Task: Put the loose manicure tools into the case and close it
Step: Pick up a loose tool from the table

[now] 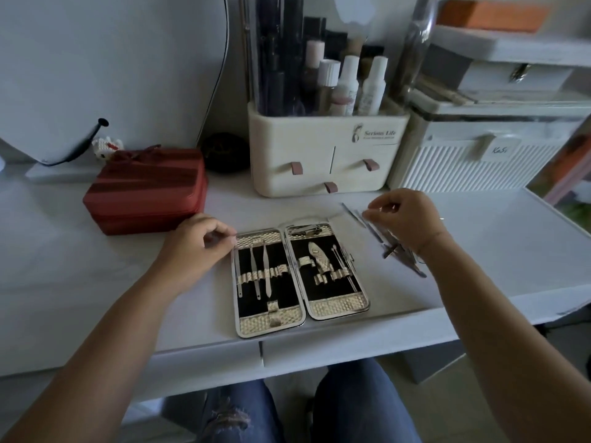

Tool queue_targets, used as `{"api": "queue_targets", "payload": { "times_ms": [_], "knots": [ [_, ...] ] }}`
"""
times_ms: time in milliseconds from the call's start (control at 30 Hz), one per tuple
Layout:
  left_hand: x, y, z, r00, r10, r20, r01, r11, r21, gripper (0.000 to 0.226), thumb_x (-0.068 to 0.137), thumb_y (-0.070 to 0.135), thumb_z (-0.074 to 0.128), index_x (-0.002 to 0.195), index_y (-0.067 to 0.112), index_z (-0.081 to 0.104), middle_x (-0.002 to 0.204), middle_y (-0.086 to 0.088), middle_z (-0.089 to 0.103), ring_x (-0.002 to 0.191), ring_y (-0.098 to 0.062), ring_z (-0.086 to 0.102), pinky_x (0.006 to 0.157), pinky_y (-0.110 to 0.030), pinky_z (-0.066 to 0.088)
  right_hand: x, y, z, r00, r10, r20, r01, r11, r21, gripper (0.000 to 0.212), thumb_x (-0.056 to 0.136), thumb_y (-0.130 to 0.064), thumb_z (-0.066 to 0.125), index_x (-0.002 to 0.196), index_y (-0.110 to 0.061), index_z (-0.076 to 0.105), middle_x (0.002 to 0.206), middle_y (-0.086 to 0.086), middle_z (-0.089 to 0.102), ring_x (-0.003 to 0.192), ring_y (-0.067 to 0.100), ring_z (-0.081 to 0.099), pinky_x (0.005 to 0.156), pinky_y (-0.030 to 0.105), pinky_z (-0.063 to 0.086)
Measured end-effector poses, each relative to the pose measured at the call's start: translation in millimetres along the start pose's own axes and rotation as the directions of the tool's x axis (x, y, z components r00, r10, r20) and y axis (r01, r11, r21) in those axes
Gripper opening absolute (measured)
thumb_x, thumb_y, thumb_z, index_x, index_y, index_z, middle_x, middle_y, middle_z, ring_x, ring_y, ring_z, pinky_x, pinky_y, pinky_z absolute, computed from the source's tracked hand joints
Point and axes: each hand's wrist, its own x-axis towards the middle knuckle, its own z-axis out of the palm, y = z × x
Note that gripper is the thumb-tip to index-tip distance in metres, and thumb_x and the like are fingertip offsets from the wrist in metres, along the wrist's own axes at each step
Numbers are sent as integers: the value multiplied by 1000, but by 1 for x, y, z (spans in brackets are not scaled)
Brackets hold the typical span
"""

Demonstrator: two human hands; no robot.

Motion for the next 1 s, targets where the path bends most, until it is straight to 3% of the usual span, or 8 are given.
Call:
{"api": "queue_targets", "payload": {
  "times_ms": [100,133,267,533,667,767,867,1000],
  "knots": [
    [-1,1,0,1000,-9,0,9,1000,-6,11,80,18,70,83,28,68,88,15,58,88,-16,59,90,-42,47,8,1,13,995,46,92,-23,973,-230,30,71,-47,74,86,-22,69,88,1,63,87,18,57,81,36,49],
    [-1,1,0,1000,-13,1,13,1000,-10,10,80,18,70,83,28,68,89,14,59,88,-17,59,90,-42,47,10,2,16,994,69,83,-44,962,-271,29,70,-49,74,83,-23,68,92,2,62,94,21,56,86,37,46],
    [-2,4,-1,1000,-19,1,19,1000,-14,11,80,19,70,82,30,67,90,13,59,89,-18,59,90,-41,46,13,5,19,989,146,34,-131,950,-285,22,72,-46,73,65,-29,61,93,3,64,100,25,54,82,34,33],
    [-2,7,-2,1000,-25,10,25,1000,-5,9,80,18,70,82,27,68,88,13,58,88,-19,58,89,-40,46,20,-1,20,978,194,77,-139,881,-453,37,80,-41,65,49,-23,53,78,3,62,94,26,54,80,34,25],
    [-3,9,-2,999,-36,7,36,999,1,8,81,17,69,84,25,69,88,13,57,88,-18,58,89,-38,45,21,-4,21,982,158,105,-79,842,-533,28,84,-41,59,68,-20,67,84,3,59,97,24,49,80,34,23],
    [-3,10,-3,999,-40,6,40,999,4,7,81,17,69,85,23,70,88,12,58,89,-18,58,89,-38,45,20,-5,22,982,122,141,-21,824,-566,28,87,-41,56,85,-19,72,97,5,59,104,24,48,87,36,31],
    [-4,11,-3,999,-36,6,36,999,2,7,81,17,69,85,23,70,88,12,58,89,-19,58,88,-37,45,19,-5,21,983,96,158,12,818,-575,27,88,-40,55,81,-19,70,92,5,54,106,24,48,90,39,31],
    [-5,12,-2,999,-34,-19,34,999,-8,8,80,17,70,83,24,69,86,13,59,85,-16,58,83,-30,44,14,-3,18,989,41,143,39,856,-516,31,88,-35,54,66,-19,67,89,3,52,102,23,49,83,36,26]
  ]
}}
